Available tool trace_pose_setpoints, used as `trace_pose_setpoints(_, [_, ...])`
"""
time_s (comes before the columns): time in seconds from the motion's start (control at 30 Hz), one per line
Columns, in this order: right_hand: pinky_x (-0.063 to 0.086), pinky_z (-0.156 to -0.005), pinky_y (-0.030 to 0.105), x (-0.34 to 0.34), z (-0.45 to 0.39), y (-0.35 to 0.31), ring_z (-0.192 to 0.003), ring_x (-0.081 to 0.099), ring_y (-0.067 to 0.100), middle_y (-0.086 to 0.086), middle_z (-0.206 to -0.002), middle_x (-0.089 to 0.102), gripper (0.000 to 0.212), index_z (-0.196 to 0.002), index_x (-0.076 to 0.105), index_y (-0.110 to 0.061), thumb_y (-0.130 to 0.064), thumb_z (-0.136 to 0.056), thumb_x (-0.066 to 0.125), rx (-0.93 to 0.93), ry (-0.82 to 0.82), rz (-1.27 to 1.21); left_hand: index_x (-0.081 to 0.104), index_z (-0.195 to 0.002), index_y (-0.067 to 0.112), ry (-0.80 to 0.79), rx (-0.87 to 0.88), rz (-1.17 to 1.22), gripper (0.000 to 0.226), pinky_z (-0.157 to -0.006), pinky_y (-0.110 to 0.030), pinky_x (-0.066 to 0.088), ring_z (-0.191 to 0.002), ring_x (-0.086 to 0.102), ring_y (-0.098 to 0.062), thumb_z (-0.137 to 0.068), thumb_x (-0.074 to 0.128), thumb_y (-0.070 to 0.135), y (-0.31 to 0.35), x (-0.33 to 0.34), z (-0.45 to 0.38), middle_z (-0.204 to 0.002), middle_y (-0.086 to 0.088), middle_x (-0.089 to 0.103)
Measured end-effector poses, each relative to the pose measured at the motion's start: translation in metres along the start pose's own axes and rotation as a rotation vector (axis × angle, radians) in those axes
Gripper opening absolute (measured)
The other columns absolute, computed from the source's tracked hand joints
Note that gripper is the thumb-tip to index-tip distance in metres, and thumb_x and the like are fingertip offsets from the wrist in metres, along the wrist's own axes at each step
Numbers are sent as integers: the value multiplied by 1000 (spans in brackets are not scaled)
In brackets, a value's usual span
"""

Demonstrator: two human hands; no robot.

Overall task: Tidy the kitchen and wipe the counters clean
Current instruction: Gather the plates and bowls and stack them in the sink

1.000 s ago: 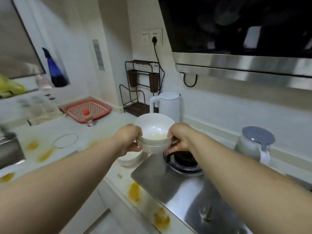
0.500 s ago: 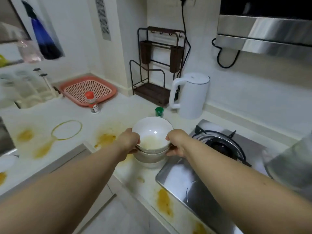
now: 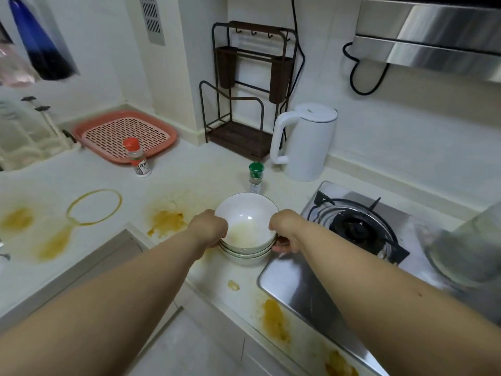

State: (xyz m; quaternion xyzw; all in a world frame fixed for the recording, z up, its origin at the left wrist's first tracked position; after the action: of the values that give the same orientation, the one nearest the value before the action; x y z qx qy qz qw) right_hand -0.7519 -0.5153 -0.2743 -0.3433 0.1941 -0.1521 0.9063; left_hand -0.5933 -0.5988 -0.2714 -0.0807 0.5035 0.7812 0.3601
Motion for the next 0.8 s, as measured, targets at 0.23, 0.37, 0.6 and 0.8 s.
trace_pose_setpoints(0.23, [48,-64,30,-44,34,-4,-55,39,15,5,-65,41,14,-85,49,-15,-24,-94,53,-93,-23,13,47,-130,9,290,208,-271,44,-100,-38,38,-124,39,-36,-86,45,15,63,12,34,-136,-16,38])
trace_pose_setpoints(0.37, [44,-60,24,-119,62,2,-55,45,13,4,-65,48,22,-77,51,-14,-23,-96,48,-126,-17,23,64,-99,1,-3,463,-196,22,-90,-33,51,-102,61,-33,-90,47,11,131,83,71,-107,-19,66])
trace_pose_setpoints(0.6, [44,-54,23,-312,132,80,-55,46,13,5,-67,51,18,-82,58,-13,-18,-96,47,-141,218,-151,57,-71,16,-563,588,-259,21,-59,-23,42,-68,54,-21,-89,51,6,206,273,195,-78,-9,59])
trace_pose_setpoints(0.8, [44,-50,21,-479,181,209,-51,43,13,5,-63,51,13,-80,52,-12,-12,-93,47,16,450,-287,57,-73,15,-730,585,-292,21,-51,-21,44,-55,52,-15,-89,51,1,242,438,289,-70,-8,58])
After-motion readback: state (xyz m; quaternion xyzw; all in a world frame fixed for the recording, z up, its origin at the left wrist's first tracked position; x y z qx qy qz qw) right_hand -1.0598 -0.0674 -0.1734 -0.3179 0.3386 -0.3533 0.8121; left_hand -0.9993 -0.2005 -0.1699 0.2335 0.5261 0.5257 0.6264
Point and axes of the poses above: each hand's wrist, its own z-axis away from the middle knuckle, its own x-axis out of the palm, y = z × x, the point moved 5 cm from there along -z, towards the middle knuckle
